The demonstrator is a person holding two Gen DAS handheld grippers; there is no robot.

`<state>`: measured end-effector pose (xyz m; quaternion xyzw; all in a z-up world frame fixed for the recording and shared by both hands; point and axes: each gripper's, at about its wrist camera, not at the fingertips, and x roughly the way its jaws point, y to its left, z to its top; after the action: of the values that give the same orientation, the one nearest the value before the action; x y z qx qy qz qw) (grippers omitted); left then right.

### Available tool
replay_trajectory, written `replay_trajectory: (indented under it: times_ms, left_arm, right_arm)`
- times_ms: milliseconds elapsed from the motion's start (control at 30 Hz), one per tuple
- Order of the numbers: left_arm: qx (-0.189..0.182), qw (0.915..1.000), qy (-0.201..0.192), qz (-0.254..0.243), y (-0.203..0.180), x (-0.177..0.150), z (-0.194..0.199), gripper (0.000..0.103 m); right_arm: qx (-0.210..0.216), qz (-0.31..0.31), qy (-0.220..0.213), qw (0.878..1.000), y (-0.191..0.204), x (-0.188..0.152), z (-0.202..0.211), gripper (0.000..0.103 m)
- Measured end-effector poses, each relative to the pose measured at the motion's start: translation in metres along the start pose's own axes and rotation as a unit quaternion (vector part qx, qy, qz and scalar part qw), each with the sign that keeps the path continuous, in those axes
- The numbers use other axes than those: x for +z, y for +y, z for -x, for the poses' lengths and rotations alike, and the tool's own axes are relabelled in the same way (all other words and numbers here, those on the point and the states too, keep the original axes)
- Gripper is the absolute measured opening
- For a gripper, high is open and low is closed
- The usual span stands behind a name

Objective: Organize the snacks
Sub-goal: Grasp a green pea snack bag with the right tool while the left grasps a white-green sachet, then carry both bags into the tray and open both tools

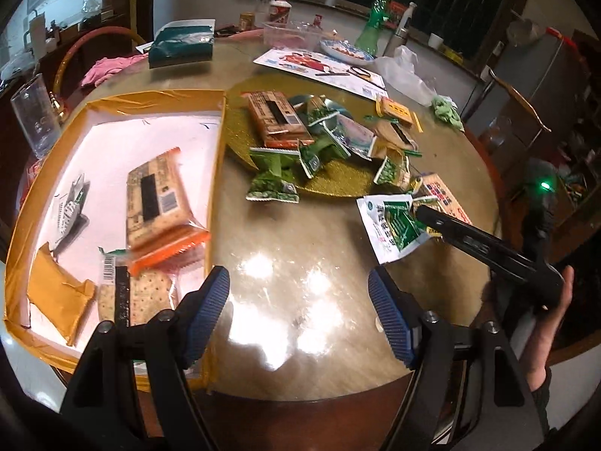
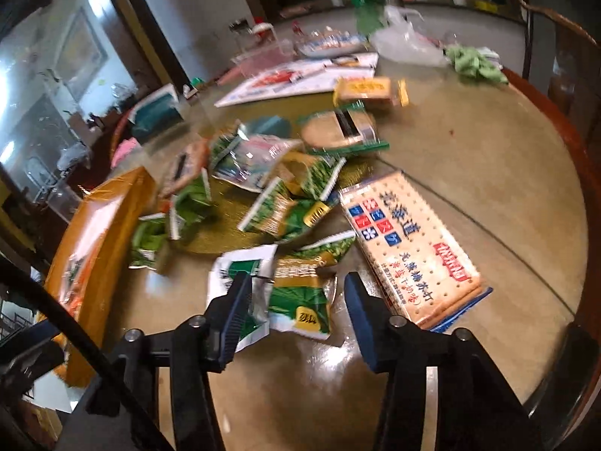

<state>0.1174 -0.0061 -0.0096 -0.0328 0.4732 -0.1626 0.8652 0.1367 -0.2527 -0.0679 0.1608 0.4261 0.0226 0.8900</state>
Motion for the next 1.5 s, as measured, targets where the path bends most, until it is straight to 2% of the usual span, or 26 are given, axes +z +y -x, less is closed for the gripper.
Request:
replay_trajectory:
  times_ms: [33, 100, 167, 200, 267, 333, 433, 567, 767, 833, 900, 967, 1067, 1267, 1333, 1433, 1500]
  left_arm:
    - [0.002, 1.0, 0.0, -0.001, 0.0, -0.001, 0.0, 0.077]
    - [0.001, 1.0, 0.005, -0.001, -0.001, -0.003, -0.004, 0.077]
    - [-0.002, 0.9999, 0.016, 0.001, -0.004, -0.004, -0.01, 0.077]
    - [-0.008, 0.9998, 0.02, 0.001, -0.007, -0.003, -0.013, 0.077]
    - [-0.018, 0.9995, 0.027, -0.006, -0.014, -0.001, -0.019, 0.077]
    - [-0.024, 0.9989, 0.035, -0.021, -0.026, 0.002, -0.028, 0.077]
    - [-0.038, 0.9972, 0.055, -0.033, -0.045, 0.009, -0.05, 0.077]
    - [-0.065, 0.9937, 0.087, -0.031, -0.067, 0.021, -0.081, 0.077]
    - [-0.077, 0.9916, 0.103, -0.009, -0.085, 0.043, -0.116, 0.077]
    - [-0.07, 0.9919, 0.106, -0.003, -0.087, 0.045, -0.126, 0.076]
    - [-0.048, 0.9946, 0.092, -0.005, -0.089, 0.045, -0.125, 0.074]
    - [-0.032, 0.9958, 0.086, -0.01, -0.091, 0.043, -0.124, 0.059]
    - [-0.029, 0.9961, 0.079, -0.027, -0.088, 0.036, -0.119, 0.051]
    - [-0.003, 0.9958, 0.062, -0.067, -0.074, 0.007, -0.091, 0.049]
    - [0.018, 0.9954, 0.049, -0.081, -0.067, -0.004, -0.08, 0.049]
    - [0.031, 0.996, 0.043, -0.072, -0.052, -0.014, -0.068, 0.047]
    - [0.035, 0.9964, 0.034, -0.069, -0.045, -0.017, -0.062, 0.042]
  right_arm:
    - [-0.004, -0.001, 0.002, 1.0, -0.002, -0.002, -0.001, 0.039]
    - [-0.009, -0.001, 0.003, 1.0, -0.004, -0.004, -0.004, 0.035]
    - [-0.001, -0.004, -0.006, 1.0, -0.005, -0.005, 0.002, 0.023]
    - [0.005, -0.005, -0.009, 1.0, -0.006, -0.006, 0.005, 0.02]
    - [0.023, -0.012, -0.019, 0.999, -0.012, -0.01, 0.011, 0.019]
    - [0.015, -0.016, -0.022, 1.0, -0.02, -0.015, 0.012, 0.018]
    - [0.024, -0.038, -0.028, 0.999, -0.032, -0.021, 0.02, 0.017]
    - [0.02, -0.04, -0.043, 0.998, -0.038, -0.032, 0.033, 0.016]
    - [0.027, -0.035, -0.054, 0.998, -0.039, -0.042, 0.037, 0.016]
    - [0.029, -0.035, -0.056, 0.997, -0.039, -0.042, 0.036, 0.016]
    - [0.032, -0.034, -0.055, 0.997, -0.038, -0.042, 0.036, 0.016]
    - [0.033, -0.032, -0.054, 0.998, -0.037, -0.042, 0.036, 0.016]
    - [0.035, -0.031, -0.053, 0.997, -0.038, -0.042, 0.035, 0.016]
    - [0.027, -0.019, -0.052, 0.998, -0.03, -0.044, 0.036, 0.016]
    - [0.02, -0.009, -0.052, 0.998, -0.023, -0.045, 0.036, 0.016]
    - [0.015, 0.007, -0.048, 0.999, -0.009, -0.047, 0.038, 0.016]
    - [0.012, 0.026, -0.052, 0.998, 0.004, -0.046, 0.041, 0.016]
